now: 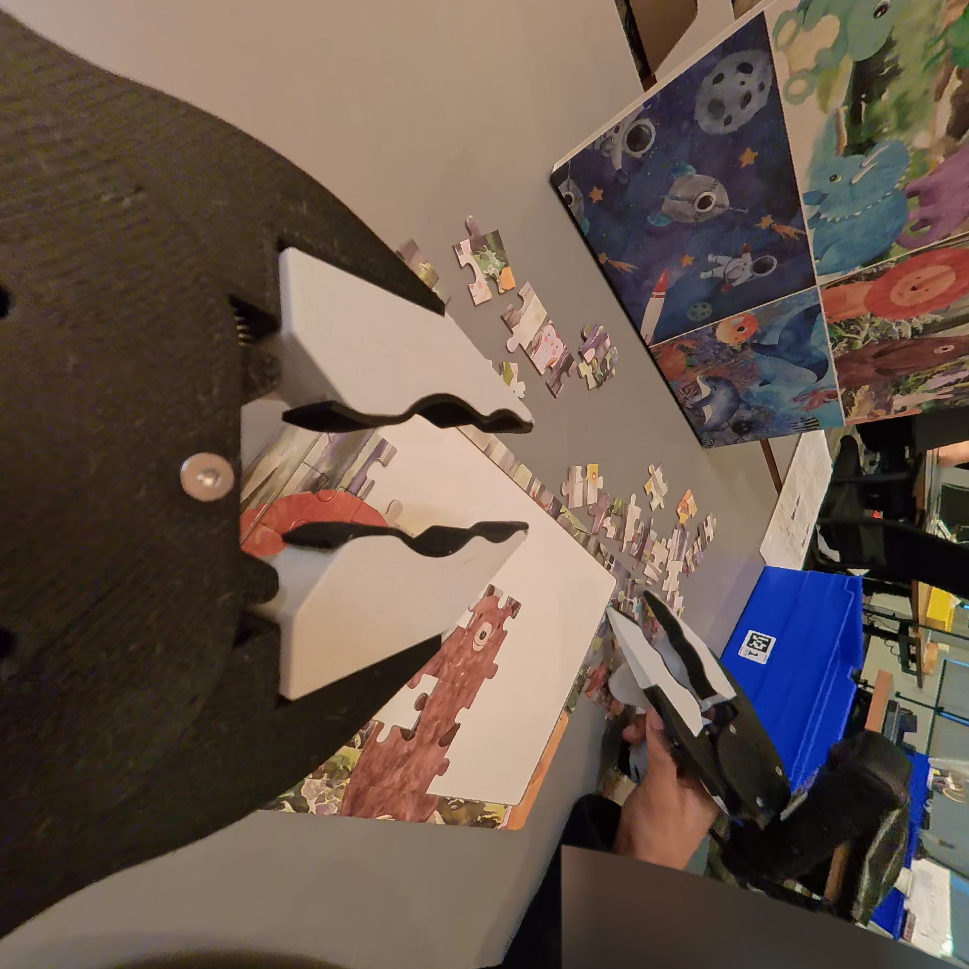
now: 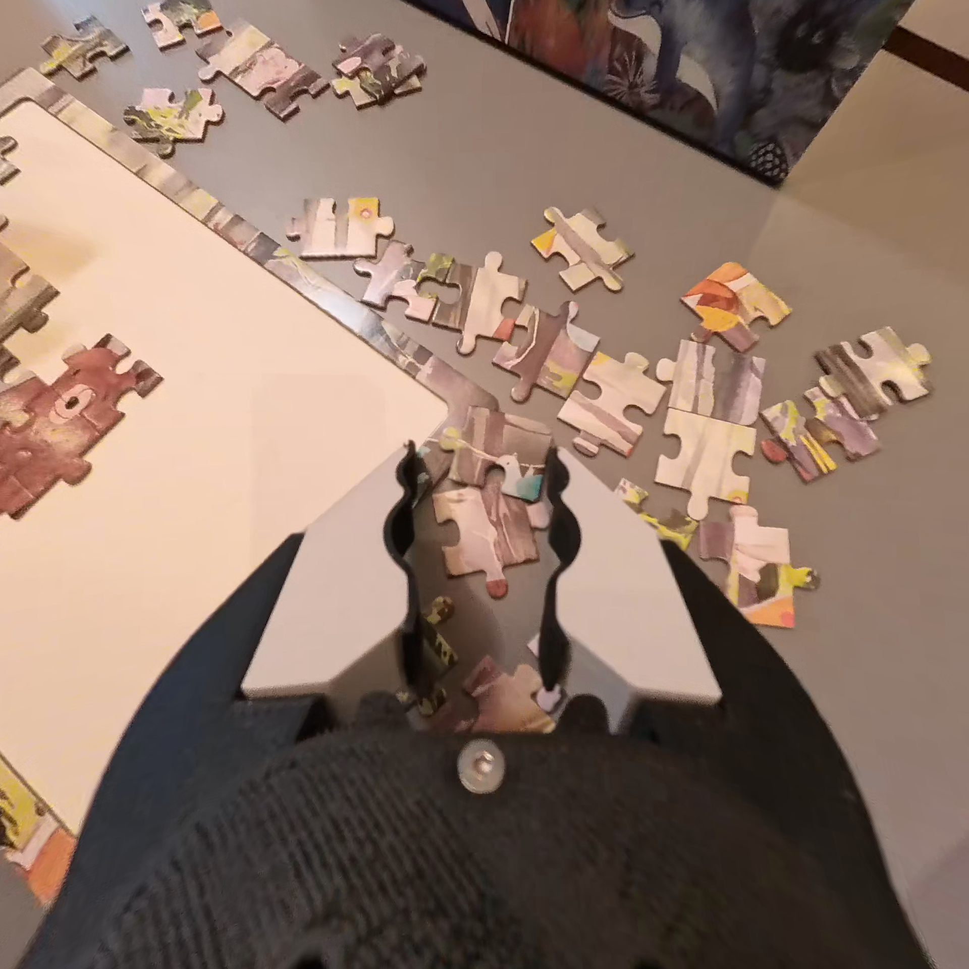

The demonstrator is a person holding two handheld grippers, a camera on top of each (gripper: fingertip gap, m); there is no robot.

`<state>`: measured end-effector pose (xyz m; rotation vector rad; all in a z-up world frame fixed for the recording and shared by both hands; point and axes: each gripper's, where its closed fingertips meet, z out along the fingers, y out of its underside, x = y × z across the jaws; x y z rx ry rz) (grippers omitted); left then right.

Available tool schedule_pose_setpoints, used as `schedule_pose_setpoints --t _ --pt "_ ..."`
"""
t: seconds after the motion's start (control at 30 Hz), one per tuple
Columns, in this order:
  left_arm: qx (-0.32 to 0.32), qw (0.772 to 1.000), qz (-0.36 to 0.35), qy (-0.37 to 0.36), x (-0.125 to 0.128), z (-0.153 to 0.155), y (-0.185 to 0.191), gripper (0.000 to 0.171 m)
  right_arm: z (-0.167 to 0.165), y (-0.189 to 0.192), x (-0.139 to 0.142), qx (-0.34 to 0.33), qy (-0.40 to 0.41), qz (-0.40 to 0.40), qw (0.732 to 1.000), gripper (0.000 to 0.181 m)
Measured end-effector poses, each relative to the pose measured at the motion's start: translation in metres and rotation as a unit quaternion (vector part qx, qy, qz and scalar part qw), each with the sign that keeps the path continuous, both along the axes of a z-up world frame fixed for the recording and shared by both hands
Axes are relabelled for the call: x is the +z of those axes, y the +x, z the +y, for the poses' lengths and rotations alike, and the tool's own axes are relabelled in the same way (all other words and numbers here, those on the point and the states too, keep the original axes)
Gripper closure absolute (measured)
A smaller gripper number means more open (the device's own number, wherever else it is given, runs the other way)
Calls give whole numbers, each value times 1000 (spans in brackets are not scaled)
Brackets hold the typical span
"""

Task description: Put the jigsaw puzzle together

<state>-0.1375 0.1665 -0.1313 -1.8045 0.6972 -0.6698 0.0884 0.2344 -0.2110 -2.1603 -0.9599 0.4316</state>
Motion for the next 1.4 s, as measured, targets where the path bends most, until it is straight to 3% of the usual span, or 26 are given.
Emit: schedule_pose_setpoints --t 0.1,0.4,0.6,0.7,0.8,0.93,1.13,1.4 --pt "-1 1000 0 -1 0 0 0 140 -2 -4 0 -6 -10 20 1000 147" --pt "-5 1000 1 -2 -1 -1 2 139 -14 -25 13 -6 -7 60 998 147" --pt "-3 1000 3 -4 -2 0 1 139 -17 -35 3 -53 -15 16 998 147" --pt "-3 1000 2 -6 -3 0 1 139 -18 -41 7 -56 -5 15 998 136" --pt "-4 1000 -1 -6 -2 0 1 140 -19 -50 22 -16 62 9 998 123" --pt "-4 1000 0 -6 -2 0 1 139 -17 -41 24 30 136 -57 989 135" --pt "-7 1000 -5 -7 -1 -1 2 140 -27 -43 3 61 54 -14 997 134" --pt "-11 1000 -5 -4 0 -3 4 140 -30 -39 1 51 29 -6 998 160"
